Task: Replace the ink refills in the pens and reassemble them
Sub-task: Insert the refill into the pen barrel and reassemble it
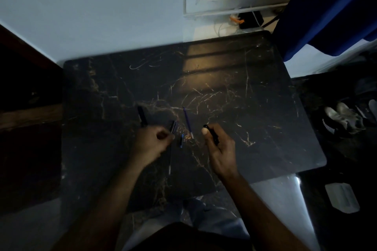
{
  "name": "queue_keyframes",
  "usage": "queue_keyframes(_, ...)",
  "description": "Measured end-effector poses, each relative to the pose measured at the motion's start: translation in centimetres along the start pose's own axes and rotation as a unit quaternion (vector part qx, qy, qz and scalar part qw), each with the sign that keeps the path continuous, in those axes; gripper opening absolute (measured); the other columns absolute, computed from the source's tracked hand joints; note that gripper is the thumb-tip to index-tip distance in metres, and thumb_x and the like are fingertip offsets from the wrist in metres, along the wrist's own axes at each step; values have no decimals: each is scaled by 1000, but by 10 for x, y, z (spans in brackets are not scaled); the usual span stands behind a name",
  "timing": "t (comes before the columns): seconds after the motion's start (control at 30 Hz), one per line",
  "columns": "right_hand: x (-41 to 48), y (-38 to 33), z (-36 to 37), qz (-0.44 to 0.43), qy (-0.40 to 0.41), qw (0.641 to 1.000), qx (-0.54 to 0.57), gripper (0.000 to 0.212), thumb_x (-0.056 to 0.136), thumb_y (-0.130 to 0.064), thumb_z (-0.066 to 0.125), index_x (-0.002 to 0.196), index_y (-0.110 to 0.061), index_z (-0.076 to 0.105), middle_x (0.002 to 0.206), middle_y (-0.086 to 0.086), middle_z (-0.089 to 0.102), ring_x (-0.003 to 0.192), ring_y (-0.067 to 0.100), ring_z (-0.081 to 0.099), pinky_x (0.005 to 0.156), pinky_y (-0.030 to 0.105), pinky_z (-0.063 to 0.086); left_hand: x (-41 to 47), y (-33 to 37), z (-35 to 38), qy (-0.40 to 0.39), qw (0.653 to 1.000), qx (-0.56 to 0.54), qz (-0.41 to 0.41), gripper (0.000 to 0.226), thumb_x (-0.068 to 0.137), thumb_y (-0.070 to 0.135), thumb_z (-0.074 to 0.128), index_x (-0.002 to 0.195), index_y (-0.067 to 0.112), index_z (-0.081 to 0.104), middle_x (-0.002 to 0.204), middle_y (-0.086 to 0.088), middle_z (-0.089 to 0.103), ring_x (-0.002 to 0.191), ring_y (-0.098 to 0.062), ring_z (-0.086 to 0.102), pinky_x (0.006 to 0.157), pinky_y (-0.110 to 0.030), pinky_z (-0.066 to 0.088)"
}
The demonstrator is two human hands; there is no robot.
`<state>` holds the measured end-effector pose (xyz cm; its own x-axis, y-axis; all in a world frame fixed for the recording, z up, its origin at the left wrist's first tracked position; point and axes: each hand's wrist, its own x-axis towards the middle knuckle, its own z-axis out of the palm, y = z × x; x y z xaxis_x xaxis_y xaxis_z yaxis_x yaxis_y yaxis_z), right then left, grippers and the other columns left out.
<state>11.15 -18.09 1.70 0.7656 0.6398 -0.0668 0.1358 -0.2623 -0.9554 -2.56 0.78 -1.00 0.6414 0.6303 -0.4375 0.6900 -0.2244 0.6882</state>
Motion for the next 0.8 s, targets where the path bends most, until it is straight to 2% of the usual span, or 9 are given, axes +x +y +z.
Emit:
queue_keyframes(0.03, 2, -3, 0, -3, 0, 1000, 0, 19, 112, -40, 56, 94, -43, 61, 78, -19, 58, 69, 2, 53, 64, 17, 41, -4, -5, 16, 14, 1000, 25, -3, 3, 95, 27, 84, 92, 26, 82, 77, 13, 76, 66, -7, 72, 61, -30, 62)
queue_keyframes(0.1, 5, -7, 0, -10, -4, 1000, -13, 19, 112, -41, 55, 95, -44, 61, 78, -21, 58, 68, 1, 53, 64, 17, 41, -6, -16, 35, 68, 996, 63, 0, 10, 93, 28, 86, 95, 18, 85, 79, 11, 76, 65, 3, 64, 64, -18, 53)
queue_keyframes(0.27, 3, -1, -4, -1, -6, 1000, -10, 19, 112, -42, 54, 97, -36, 63, 79, -20, 60, 69, 2, 54, 63, 14, 42, 3, -22, 50, 103, 992, 73, -10, 16, 94, 36, 84, 94, 20, 85, 86, 0, 83, 77, -16, 77, 74, -30, 59)
queue_keyframes(0.37, -1, 1, -5, 6, -7, 1000, -13, 19, 112, -46, 53, 98, -39, 64, 82, -19, 63, 72, 2, 58, 65, 12, 44, 10, -19, 52, 94, 991, 90, -39, 20, 95, 42, 82, 94, 22, 85, 88, 2, 84, 78, -16, 77, 77, -33, 63)
queue_keyframes(0.5, -1, 0, -6, 5, 2, 1000, -11, 21, 111, -47, 53, 100, -35, 66, 81, -20, 62, 72, 2, 57, 66, 14, 44, 9, -5, 53, 130, 986, 102, -20, 30, 93, 52, 79, 85, 23, 81, 79, 5, 80, 73, -16, 76, 68, -29, 58)
queue_keyframes(0.6, -1, 1, -9, 7, 4, 1000, -12, 23, 111, -44, 52, 101, -29, 66, 84, -18, 63, 74, 4, 59, 67, 14, 45, 25, 22, 50, 109, 985, 133, 1, 32, 98, 55, 71, 83, 27, 75, 77, 9, 73, 72, -11, 71, 70, -31, 59)
queue_keyframes(0.67, 0, 1, -11, 10, 5, 1000, -16, 23, 111, -43, 53, 102, -28, 67, 86, -17, 63, 76, 7, 61, 67, 19, 48, 47, 45, 49, 102, 979, 173, 20, 38, 99, 54, 71, 74, 25, 71, 69, 7, 68, 64, -10, 67, 63, -28, 53)
queue_keyframes(0.73, 0, 2, -13, 10, 10, 1000, -16, 25, 111, -43, 54, 104, -25, 69, 86, -13, 64, 75, 9, 62, 66, 28, 52, 69, 63, 47, 63, 972, 224, 14, 37, 99, 53, 71, 81, 21, 74, 73, 2, 70, 68, -15, 69, 63, -30, 51)
queue_keyframes(0.8, 0, 3, -15, 3, 17, 1000, -14, 26, 111, -45, 54, 105, -24, 69, 86, -6, 65, 74, 14, 62, 65, 37, 53, 84, 75, 47, 24, 965, 260, -12, 30, 96, 47, 76, 96, 17, 75, 89, -3, 73, 83, -20, 71, 69, -33, 52)
